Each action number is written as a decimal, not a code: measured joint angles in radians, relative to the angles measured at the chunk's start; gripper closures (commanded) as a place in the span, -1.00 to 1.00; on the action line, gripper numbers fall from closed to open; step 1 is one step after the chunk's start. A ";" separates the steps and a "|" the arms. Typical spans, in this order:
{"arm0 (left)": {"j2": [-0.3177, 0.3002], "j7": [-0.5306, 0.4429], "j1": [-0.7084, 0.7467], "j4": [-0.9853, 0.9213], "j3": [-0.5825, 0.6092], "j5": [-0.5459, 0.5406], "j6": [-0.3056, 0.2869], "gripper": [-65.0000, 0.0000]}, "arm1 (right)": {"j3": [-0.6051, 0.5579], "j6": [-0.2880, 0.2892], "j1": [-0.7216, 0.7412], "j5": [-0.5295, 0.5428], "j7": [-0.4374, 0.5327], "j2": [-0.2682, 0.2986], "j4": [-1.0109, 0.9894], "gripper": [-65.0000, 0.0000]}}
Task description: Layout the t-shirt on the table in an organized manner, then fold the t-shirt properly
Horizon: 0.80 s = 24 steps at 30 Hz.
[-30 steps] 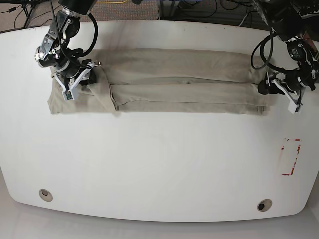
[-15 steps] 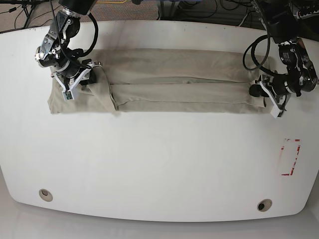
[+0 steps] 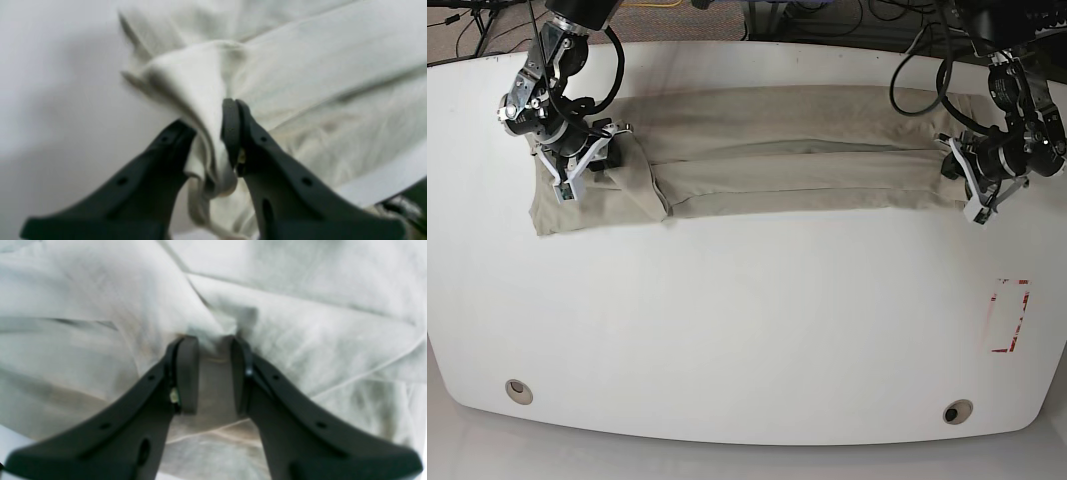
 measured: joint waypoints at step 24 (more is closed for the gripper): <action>0.191 0.079 -0.100 0.249 0.477 -0.007 0.003 0.79 | 0.000 0.000 0.000 0.001 0.001 -0.002 0.000 0.47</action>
